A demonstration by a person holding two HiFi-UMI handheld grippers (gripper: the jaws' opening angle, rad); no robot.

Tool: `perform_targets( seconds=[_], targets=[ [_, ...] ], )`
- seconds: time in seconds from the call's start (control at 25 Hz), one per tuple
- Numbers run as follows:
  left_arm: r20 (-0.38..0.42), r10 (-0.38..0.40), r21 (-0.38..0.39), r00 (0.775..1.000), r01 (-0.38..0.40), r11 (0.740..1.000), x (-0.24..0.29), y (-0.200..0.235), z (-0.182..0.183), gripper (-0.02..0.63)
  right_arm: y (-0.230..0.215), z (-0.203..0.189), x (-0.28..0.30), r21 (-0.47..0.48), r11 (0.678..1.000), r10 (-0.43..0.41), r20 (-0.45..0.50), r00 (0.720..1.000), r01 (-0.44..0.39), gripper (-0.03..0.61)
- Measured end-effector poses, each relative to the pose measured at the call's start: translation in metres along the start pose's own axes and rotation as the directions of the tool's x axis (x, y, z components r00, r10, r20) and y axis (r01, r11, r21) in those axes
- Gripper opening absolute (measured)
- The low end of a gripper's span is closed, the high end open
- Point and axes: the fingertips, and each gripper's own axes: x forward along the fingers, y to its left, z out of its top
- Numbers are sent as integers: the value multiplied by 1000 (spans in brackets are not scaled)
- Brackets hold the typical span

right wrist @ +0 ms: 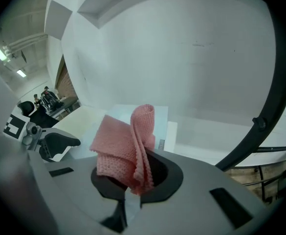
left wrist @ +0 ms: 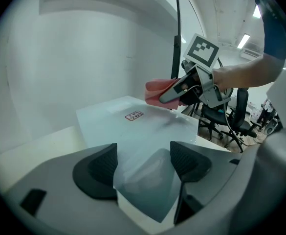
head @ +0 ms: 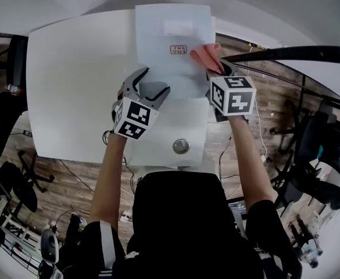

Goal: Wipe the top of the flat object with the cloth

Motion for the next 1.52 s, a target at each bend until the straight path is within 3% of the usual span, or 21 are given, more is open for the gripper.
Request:
perform_targets(
  seconds=[0.64,1.52],
  targets=[
    [8,-5,10,1000,5,1000,0,0,-1,333,7,-3,15,19,1000,22,-31,999,-22,44],
    [27,-5,18,1000,5,1000,-1,0,-3,333,128,9,54,-129,964,223,-91,971,-233,44]
  ],
)
